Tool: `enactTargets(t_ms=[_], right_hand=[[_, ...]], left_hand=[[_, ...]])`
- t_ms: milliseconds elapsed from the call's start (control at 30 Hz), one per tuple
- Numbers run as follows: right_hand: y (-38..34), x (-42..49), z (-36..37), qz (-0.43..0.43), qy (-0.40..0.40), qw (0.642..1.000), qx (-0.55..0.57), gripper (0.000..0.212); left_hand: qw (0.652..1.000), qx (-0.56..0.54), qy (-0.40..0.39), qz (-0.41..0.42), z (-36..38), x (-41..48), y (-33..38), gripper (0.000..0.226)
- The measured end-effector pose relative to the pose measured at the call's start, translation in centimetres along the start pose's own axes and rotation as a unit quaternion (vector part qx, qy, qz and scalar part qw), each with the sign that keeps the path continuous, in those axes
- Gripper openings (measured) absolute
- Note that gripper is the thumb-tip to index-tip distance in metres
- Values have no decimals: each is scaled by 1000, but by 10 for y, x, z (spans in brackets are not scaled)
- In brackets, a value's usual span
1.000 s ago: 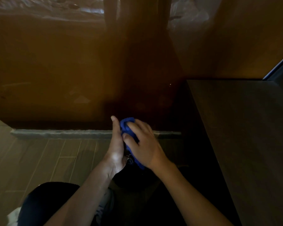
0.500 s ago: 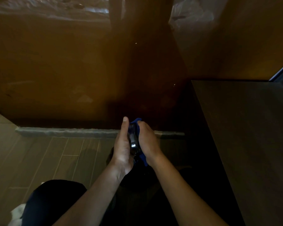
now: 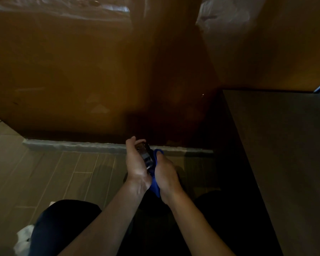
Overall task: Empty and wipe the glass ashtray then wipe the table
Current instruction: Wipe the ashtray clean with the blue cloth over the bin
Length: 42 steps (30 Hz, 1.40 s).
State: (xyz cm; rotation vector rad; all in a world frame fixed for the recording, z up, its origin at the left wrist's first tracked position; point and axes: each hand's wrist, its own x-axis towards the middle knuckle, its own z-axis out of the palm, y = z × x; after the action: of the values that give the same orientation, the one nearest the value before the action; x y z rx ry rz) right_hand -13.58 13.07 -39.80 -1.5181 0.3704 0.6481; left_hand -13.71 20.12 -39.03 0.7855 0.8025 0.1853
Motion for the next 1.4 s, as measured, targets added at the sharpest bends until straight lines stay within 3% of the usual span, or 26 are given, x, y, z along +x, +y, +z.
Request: enactTargets(t_ms=[200,367,533,700,833,933,1067,1167,1267,1400], right_hand=[[7,-11,0,0,-34,999,-4,36],[4,-6,-16,-13,0,999,47,36],[2,-3,-36,-86,39,991,97,33],[6,-1,-36,-201,72,976,-36,32],[6,8,-46,-301,107,907,-275,46],[-7,11,-50,-338,88,854,-387,41],[-28,19,-54,-376,-26,752,-541,43],[-41,25,-52,-352,-95,707,-606,39],[-42,26,-49,-342,-67,777,-524,24],[-23,17,-36,-286,68,857,-423,27]], left_hand=[[999,8,42,16,-1,11,10,23],[992,108,-25,56,-5,16,11,37],[973,201,-98,51,-1,16,17,64],[954,264,-87,112,1,15,13,62],[914,352,-73,187,-5,16,15,56],[853,447,-64,261,-10,11,17,58],[777,550,-86,295,-12,9,21,66],[783,561,-95,250,-12,8,22,64],[812,528,-72,238,-10,14,25,50],[883,401,-43,240,-7,20,23,66]])
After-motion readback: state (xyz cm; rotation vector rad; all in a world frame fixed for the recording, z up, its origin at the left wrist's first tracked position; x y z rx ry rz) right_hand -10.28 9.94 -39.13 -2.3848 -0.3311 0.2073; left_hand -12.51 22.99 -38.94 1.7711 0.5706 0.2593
